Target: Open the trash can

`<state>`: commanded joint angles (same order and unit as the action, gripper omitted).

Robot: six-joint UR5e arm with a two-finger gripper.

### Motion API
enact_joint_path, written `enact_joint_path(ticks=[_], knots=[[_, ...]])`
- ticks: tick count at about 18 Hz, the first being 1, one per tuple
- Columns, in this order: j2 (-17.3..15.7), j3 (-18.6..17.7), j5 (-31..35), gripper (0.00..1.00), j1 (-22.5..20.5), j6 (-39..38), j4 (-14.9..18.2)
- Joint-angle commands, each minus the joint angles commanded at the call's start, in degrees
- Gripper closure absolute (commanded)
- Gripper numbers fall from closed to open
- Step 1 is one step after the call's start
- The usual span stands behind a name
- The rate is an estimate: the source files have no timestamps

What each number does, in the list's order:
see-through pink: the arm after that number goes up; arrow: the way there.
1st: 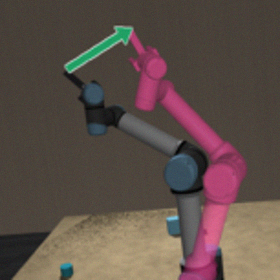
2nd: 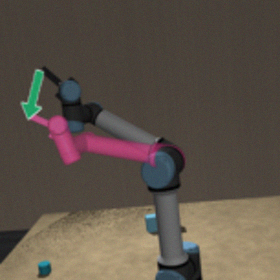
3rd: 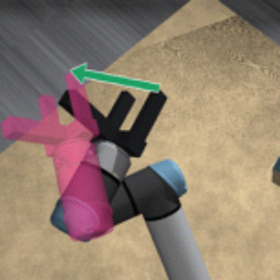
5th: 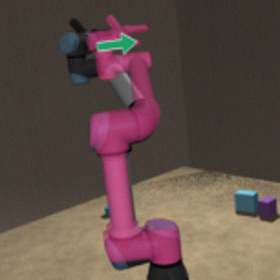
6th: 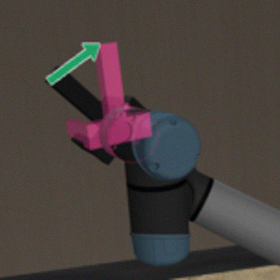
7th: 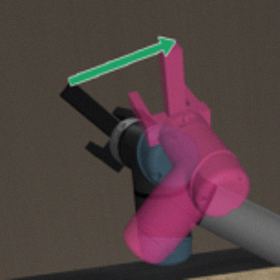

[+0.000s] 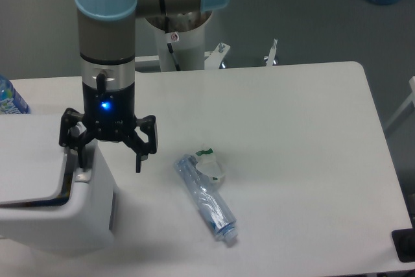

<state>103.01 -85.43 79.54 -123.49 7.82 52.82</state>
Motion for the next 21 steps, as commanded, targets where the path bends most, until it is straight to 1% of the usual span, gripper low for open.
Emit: enact_joint_path(ticks=[3,7,14,15,17,19,21], knots=[[-0.70,1.58,-0.26,0.00,0.00,0.35,-0.09],[-0.97,4.74,-0.18,0.00,-2.10,0.44,0.00],[-1.58,5.45,0.26,0.00,-6.32,0.96,0.53],[-1.67,5.28,0.35,0.00,-6.59,2.45,0.70],[-1.84,4.92,1.05,0.00,-7.47,8.23,2.71],[-2.20,4.66,4.73,0.00,-8.43,14.30,5.44],[-2.20,4.57,6.68,0.00,-9.14,17.92,6.06]])
